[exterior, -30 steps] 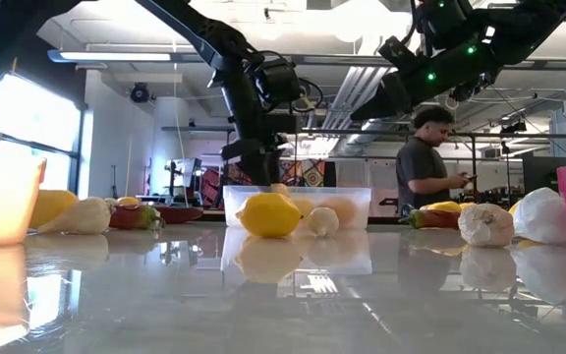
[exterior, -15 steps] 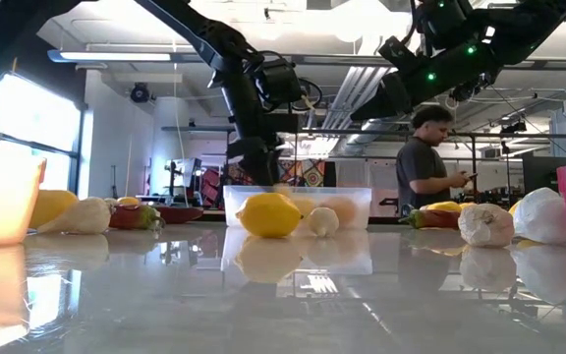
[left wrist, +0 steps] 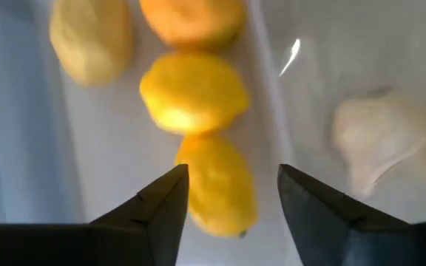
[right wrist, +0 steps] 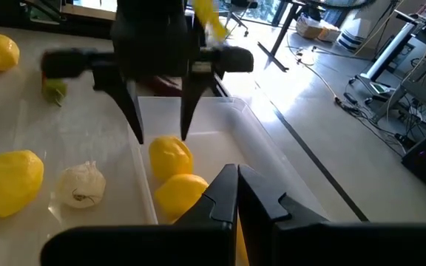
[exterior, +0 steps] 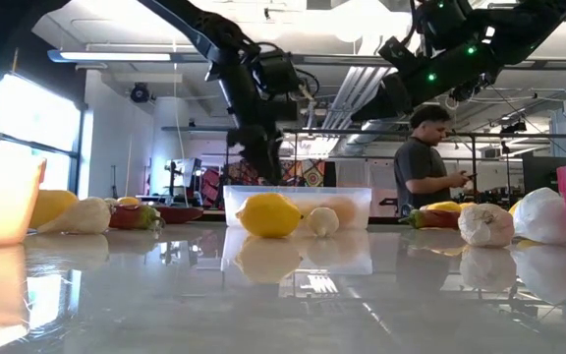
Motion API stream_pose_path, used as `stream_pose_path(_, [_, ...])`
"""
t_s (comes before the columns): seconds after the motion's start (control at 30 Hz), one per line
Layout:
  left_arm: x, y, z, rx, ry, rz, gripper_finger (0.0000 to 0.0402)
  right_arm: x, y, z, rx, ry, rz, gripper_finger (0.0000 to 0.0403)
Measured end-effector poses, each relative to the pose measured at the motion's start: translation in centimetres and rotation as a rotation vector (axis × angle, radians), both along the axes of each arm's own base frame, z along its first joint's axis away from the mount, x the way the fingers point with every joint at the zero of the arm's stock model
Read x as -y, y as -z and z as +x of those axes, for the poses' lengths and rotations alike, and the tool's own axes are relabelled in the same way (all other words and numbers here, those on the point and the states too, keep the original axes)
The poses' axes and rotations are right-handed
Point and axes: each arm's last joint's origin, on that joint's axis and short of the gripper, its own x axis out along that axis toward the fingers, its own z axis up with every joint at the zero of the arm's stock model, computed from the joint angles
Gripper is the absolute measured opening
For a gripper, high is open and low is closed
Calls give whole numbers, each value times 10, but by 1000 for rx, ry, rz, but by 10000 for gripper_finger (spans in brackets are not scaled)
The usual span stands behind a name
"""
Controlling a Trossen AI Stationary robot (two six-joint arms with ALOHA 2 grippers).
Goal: Sort produce into baskets
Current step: Put the bottom center lemon into the transparent bin
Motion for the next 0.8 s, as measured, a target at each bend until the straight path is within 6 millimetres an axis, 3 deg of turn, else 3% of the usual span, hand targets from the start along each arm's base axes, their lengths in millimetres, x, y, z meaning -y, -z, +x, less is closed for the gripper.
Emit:
stream_pose_path(0.2, [8, -19, -1, 173, 17, -82, 127, 0, 2, -1, -16, 0, 7, 0])
stream_pose_path(0.4, [28, -25, -10, 393, 45, -59, 86, 0, 2, -1, -20, 0, 8, 0])
stream_pose_path(0.57, [48, -22, -34, 556, 22, -55, 69, 0, 2, -1, -19, 0, 8, 0])
stream_pose_path(0.8, [81, 1, -77, 680, -13, -123, 58, -1, 1, 0, 5, -34, 35, 0])
